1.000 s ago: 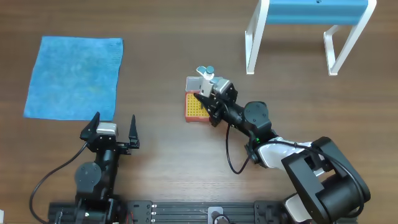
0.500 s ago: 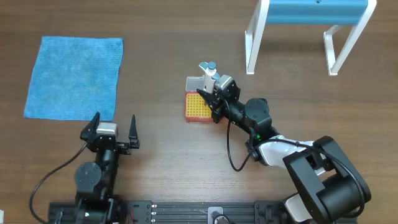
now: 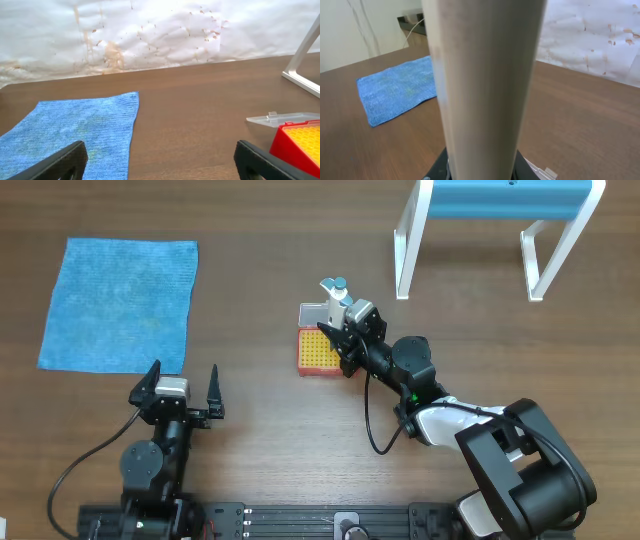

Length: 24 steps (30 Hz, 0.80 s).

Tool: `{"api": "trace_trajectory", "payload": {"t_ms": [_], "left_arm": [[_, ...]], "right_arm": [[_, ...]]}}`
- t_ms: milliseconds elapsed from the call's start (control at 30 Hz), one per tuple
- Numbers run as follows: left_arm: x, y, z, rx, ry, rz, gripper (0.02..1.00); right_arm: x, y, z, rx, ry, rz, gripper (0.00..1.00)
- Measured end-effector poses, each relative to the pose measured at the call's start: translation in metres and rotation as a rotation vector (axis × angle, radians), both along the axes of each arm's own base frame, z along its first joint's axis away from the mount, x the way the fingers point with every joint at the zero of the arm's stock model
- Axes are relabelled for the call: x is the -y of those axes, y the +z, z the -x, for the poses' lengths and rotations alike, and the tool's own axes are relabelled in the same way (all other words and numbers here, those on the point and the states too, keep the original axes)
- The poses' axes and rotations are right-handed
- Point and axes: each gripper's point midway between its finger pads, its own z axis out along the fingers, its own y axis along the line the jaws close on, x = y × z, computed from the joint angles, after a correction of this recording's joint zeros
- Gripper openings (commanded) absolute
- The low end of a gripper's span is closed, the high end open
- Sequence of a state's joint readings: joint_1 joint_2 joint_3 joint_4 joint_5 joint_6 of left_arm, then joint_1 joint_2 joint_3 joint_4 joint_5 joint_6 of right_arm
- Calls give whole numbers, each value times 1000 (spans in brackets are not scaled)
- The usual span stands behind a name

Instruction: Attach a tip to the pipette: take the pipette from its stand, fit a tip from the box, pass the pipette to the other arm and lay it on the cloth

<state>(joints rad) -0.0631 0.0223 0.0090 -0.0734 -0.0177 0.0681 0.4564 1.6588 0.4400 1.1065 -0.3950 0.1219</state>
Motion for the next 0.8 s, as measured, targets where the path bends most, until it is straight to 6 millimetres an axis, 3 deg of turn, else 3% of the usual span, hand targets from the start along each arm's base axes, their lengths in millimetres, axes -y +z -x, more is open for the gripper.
{"api": "trace_trajectory", "payload": {"t_ms": [800], "left_arm": [[0,0,0,0,0,0,945]], "right_arm": [[-15,-11,13,-8,63,89,73]]}}
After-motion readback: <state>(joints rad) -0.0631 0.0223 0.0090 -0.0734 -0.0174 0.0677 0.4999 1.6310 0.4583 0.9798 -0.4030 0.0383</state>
